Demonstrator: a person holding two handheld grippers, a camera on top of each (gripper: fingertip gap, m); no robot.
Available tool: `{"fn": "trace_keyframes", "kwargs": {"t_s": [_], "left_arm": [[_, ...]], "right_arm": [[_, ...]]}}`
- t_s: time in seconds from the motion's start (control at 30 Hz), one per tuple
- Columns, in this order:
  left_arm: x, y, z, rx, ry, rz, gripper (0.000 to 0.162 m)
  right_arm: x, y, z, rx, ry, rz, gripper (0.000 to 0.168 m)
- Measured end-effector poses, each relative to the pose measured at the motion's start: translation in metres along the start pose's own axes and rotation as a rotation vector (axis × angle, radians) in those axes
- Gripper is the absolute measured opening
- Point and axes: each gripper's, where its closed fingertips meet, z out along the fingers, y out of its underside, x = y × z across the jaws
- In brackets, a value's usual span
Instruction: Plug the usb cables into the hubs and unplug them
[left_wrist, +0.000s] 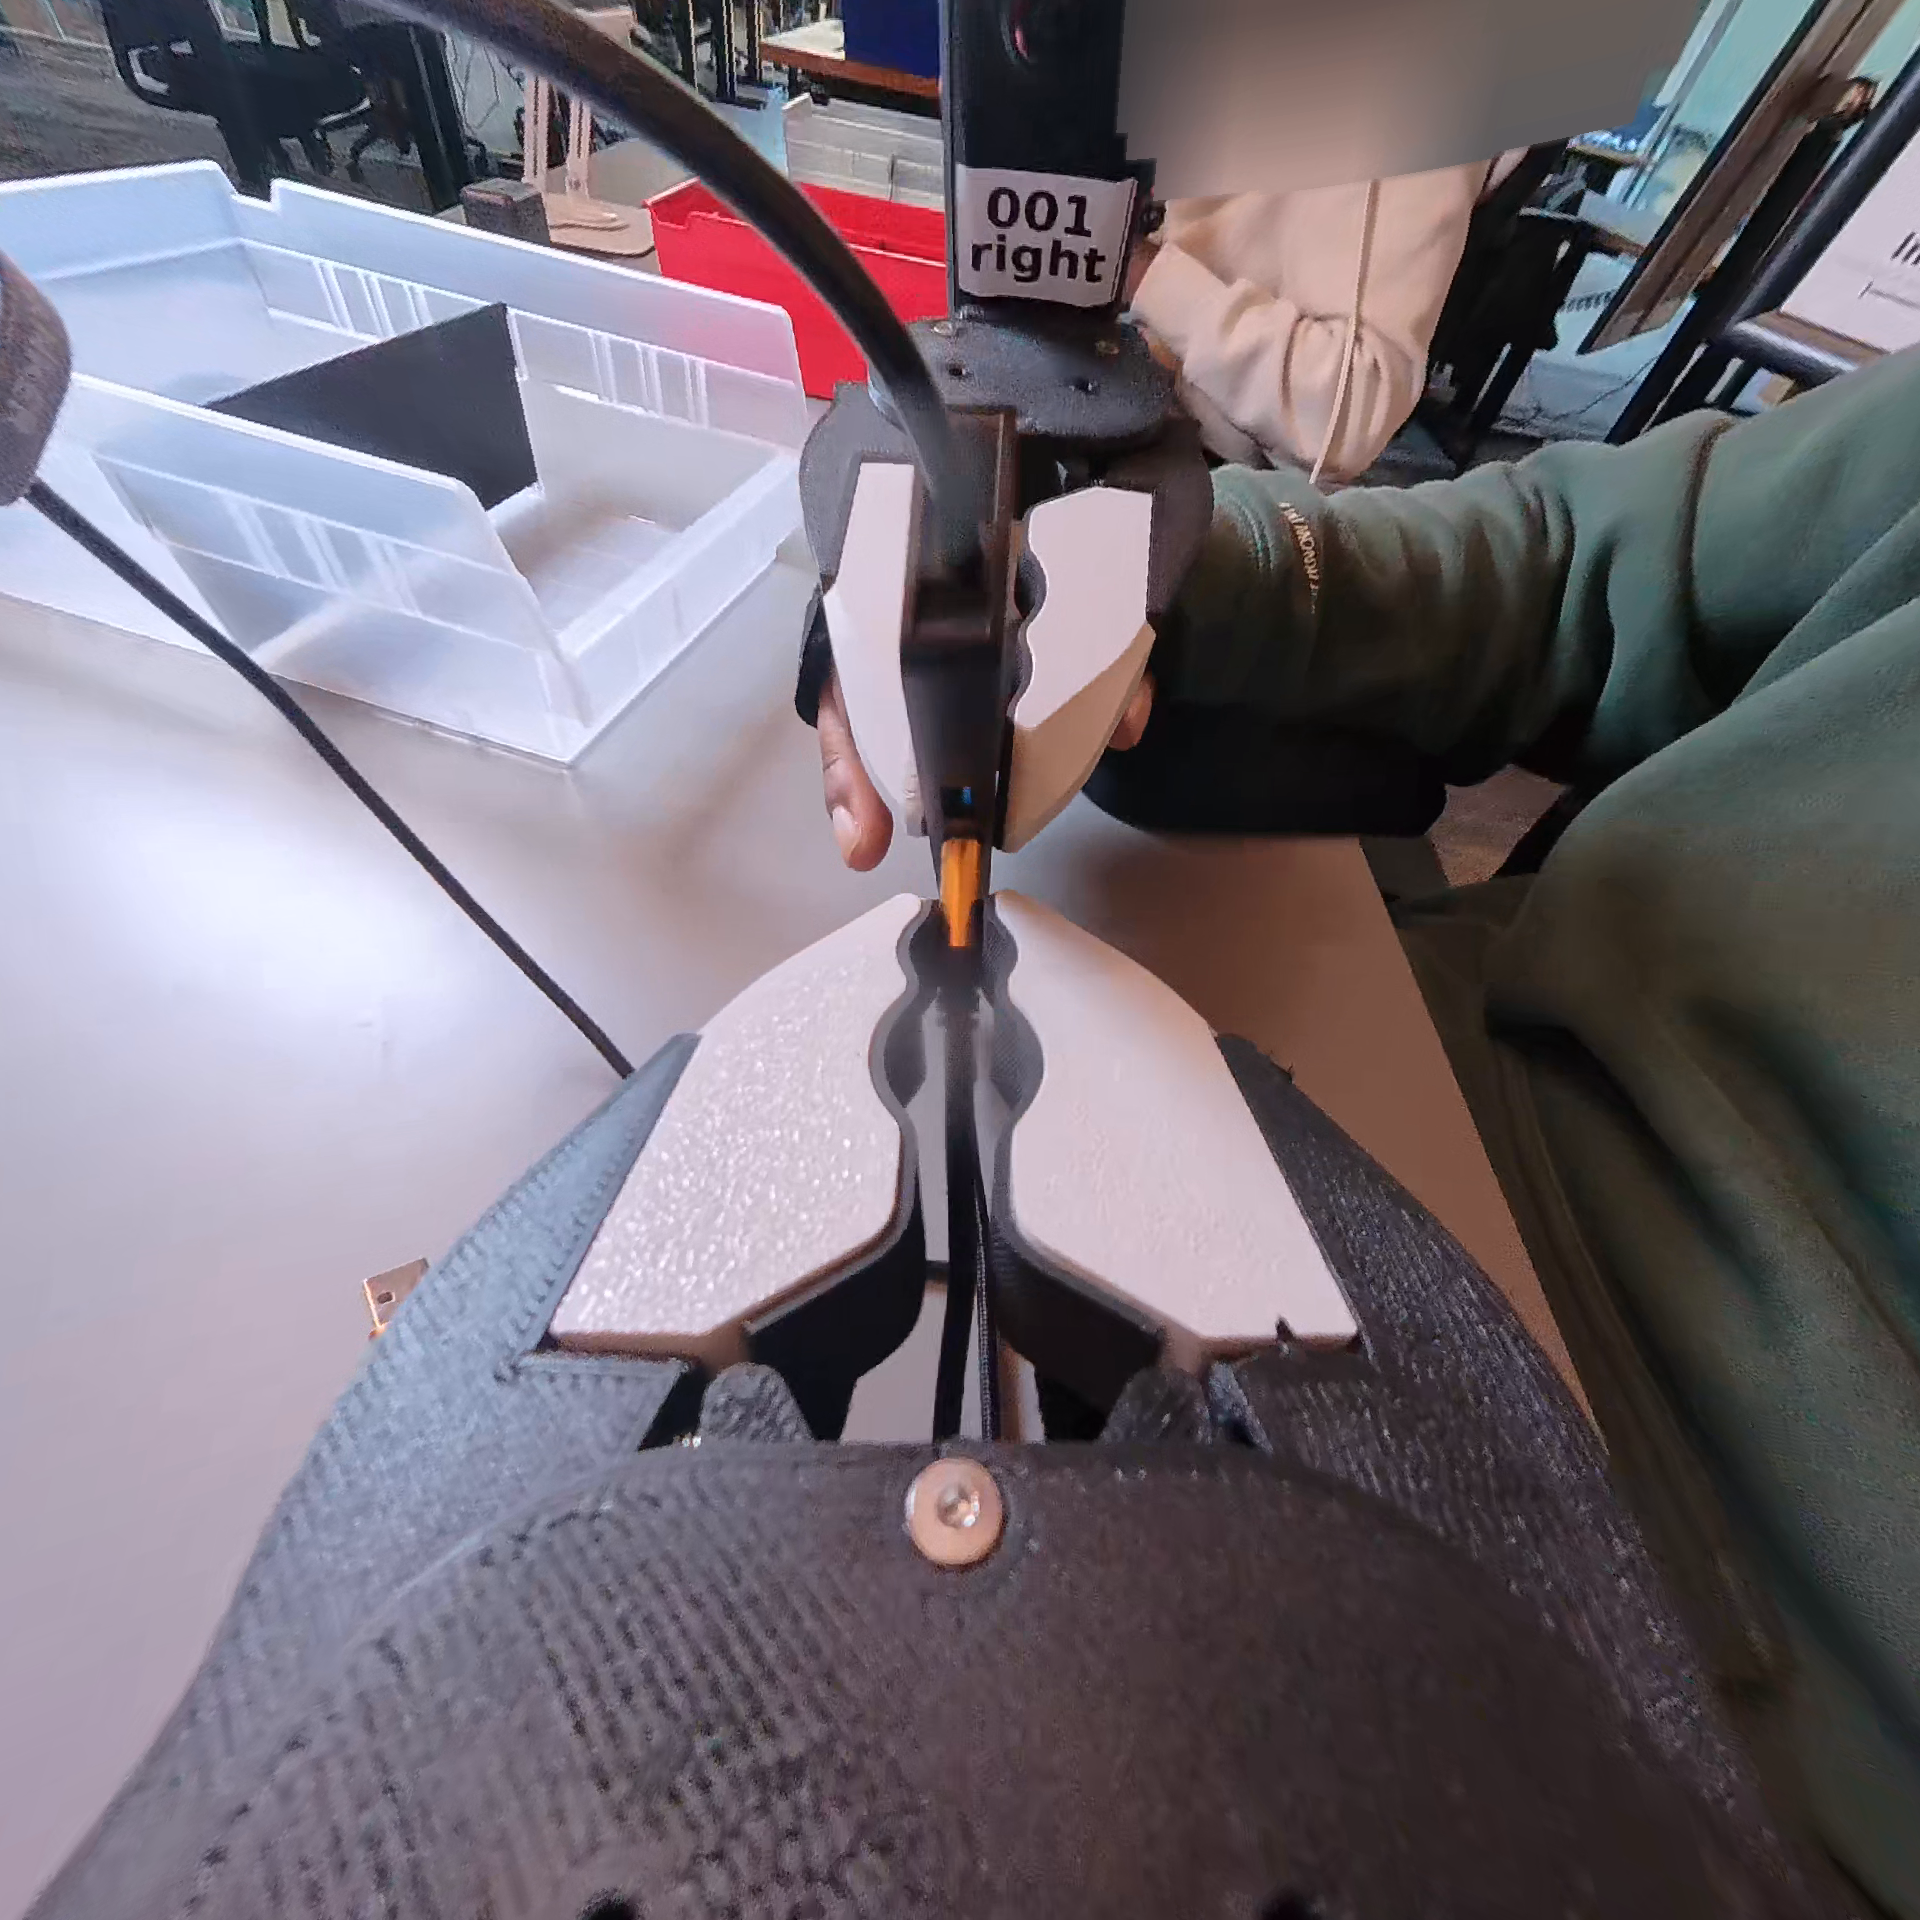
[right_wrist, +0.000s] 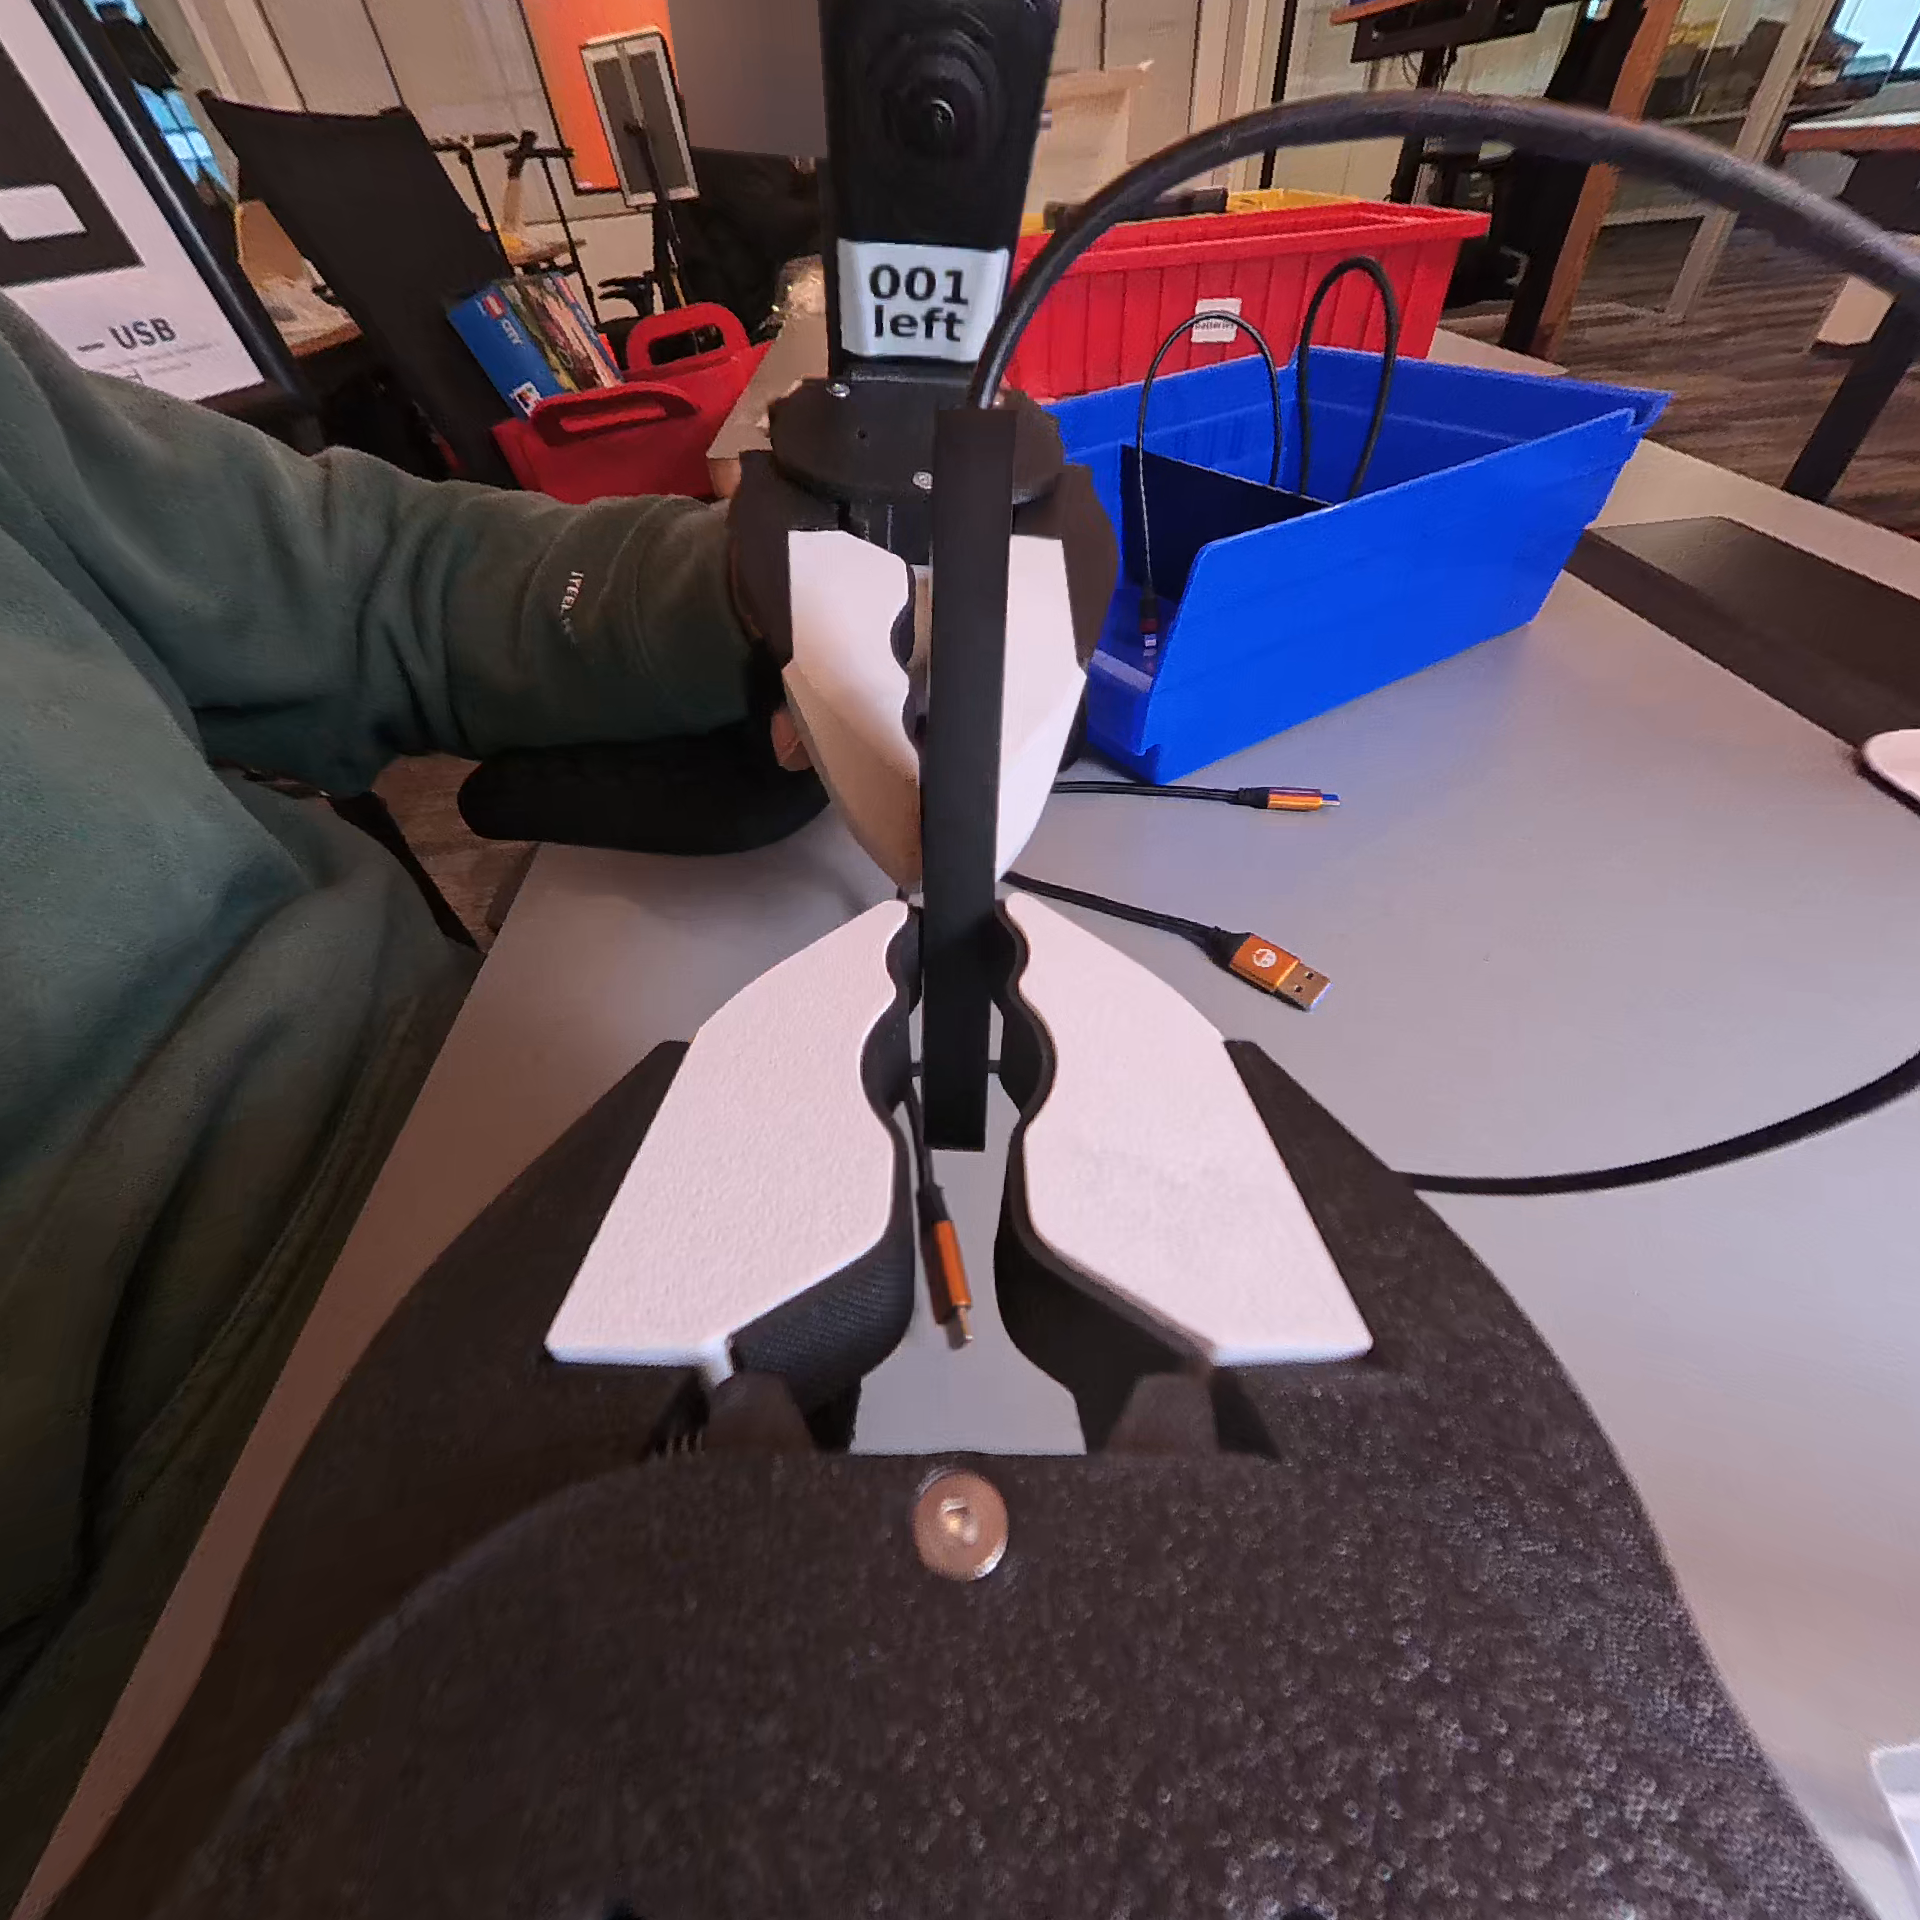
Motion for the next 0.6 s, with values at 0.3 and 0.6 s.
{"fn": "trace_keyframes", "kwargs": {"t_s": [0.3,0.6], "left_arm": [[0.009,0.004,0.008,-0.035,0.027,0.021,0.008],[0.015,-0.009,0.006,-0.003,-0.004,0.101,0.008]], "right_arm": [[-0.009,-0.004,0.004,-0.018,-0.005,-0.057,0.011],[-0.016,-0.015,-0.001,0.038,-0.034,-0.084,0.011]]}}
